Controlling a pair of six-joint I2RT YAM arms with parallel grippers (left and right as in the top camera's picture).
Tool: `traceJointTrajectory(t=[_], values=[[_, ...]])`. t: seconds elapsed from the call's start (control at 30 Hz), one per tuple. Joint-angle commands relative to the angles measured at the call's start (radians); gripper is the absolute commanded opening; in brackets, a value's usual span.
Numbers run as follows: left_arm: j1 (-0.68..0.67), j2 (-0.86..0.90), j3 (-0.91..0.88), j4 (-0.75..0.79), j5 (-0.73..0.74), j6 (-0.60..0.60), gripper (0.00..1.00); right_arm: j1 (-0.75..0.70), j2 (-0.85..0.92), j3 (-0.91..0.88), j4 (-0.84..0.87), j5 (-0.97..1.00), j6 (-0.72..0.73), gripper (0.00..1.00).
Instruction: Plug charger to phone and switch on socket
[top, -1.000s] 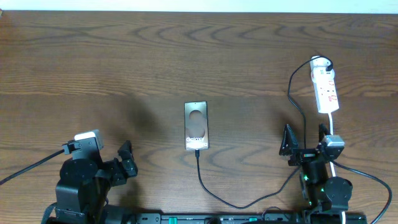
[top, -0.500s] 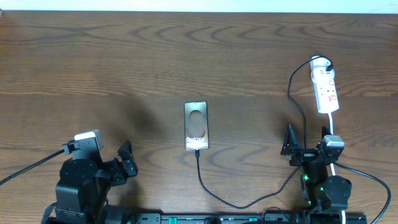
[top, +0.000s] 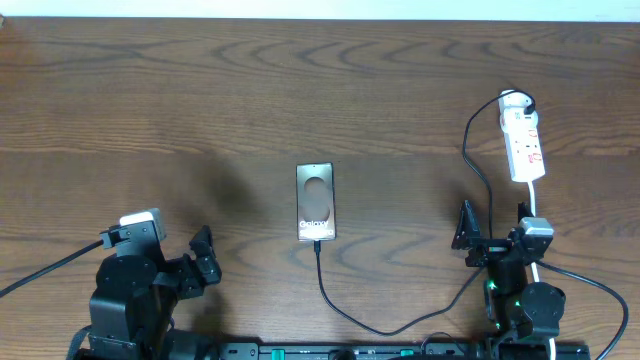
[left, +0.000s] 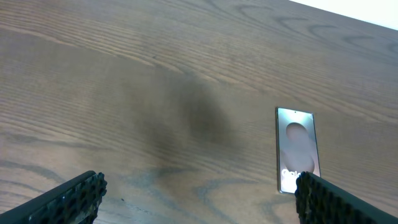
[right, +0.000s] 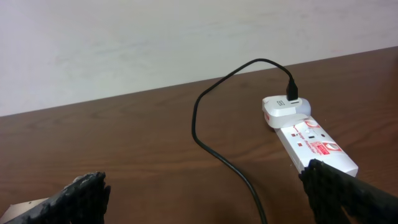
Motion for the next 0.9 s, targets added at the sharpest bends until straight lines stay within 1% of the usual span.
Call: traceJointTrajectory(t=[0.0,0.57,0.7,0.8,0.87], values=[[0.002,0.0,0.006,-0.002,-0.006,0.014,0.99,0.0,-0.008,-0.001,-0.005,0.015,-0.018,0.99],[0.002,-0.001,0.006,-0.002,-0.006,0.014,0.99,0.0,-0.008,-0.001,-0.005,0.015,-0.018,0.99],[-0.004,-0.032,-0.005,-0.005,-0.008,0.015,0.99,0.0,-0.008,-0.001,-0.005,0.015,-0.018,0.99],[0.026,-0.079,-0.029,-0.006,-0.04,0.026,0.99,0.0,-0.008,-0.001,-0.005,0.015,-0.018,0.99],[0.055,-0.123,-0.061,-0.005,-0.034,0.025,0.99,0.0,-0.008,-0.001,-0.005,0.015,-0.018,0.99]])
